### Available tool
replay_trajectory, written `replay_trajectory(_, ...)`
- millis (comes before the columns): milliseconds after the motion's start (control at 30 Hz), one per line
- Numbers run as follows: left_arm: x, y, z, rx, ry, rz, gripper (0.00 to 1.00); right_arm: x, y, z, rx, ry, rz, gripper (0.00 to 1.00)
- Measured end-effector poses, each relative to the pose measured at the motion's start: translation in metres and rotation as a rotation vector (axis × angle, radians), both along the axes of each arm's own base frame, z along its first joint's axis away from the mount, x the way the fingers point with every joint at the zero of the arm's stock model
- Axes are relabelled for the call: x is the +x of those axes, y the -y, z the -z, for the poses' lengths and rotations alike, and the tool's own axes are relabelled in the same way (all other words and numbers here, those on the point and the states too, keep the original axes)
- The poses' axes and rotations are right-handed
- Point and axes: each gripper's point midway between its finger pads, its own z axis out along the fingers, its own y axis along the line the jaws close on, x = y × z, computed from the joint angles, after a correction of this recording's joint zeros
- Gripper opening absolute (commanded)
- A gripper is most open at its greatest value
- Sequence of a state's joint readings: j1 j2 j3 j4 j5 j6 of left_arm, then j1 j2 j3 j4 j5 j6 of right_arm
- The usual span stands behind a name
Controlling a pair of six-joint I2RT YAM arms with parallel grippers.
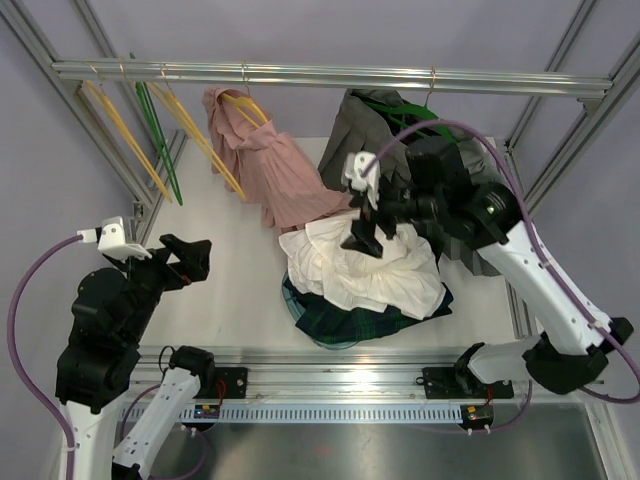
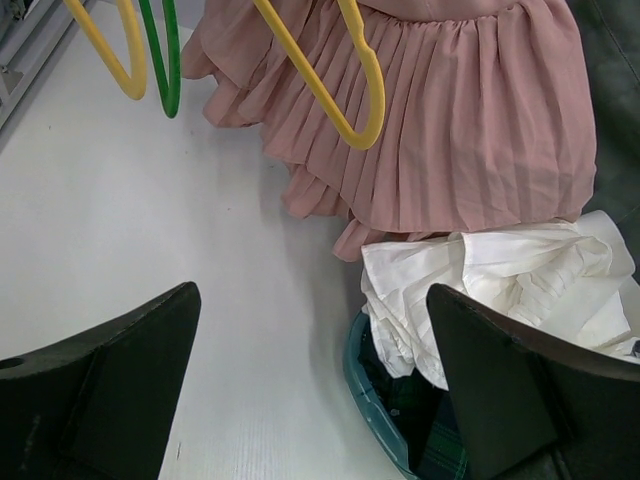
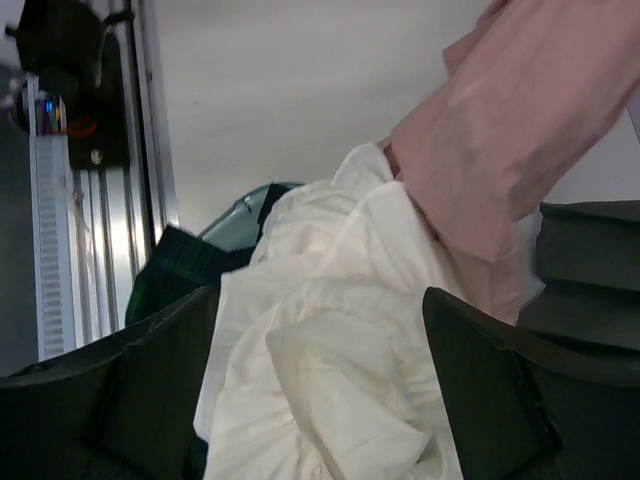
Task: Remove the skirt from the hanger
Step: Grab a hanger with the skirt on it with the right arm
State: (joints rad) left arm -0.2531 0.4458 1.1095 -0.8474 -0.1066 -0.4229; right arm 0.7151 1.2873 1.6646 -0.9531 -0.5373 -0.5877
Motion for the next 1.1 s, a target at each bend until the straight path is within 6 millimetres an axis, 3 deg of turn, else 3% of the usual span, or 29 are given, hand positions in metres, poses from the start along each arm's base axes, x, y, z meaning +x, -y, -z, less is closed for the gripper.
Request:
replay_trajectory(233, 0.001, 0.001, 0.004, -0.013, -0.008, 0.001, 0.99, 0.091, -0.071, -0.060, 0.250, -0.196, 0.308, 0.91)
replay_trajectory(367, -0.005, 0.000, 0.002, -0.030, 0.011, -0.002, 0.99, 0.143, -0.099, -0.076, 0.364, -0.231, 0.460, 0.91)
replay_trajectory(500, -0.010, 0.000, 0.003, -0.047, 0.023, -0.004, 0.99, 0.181, -0.116, -0.075, 0.430, -0.222, 0.546, 0.88)
replay_trajectory(800, -0.009, 0.000, 0.017, -0.050, -0.005, -0.007, 0.99, 0.208, -0.151, -0.088, 0.525, -0.134, 0.544, 0.79)
replay_trajectory(1100, -0.013, -0.002, 0.022, -0.053, -0.004, -0.012, 0.99, 0.225, -0.165, -0.069, 0.497, -0.031, 0.562, 0.62)
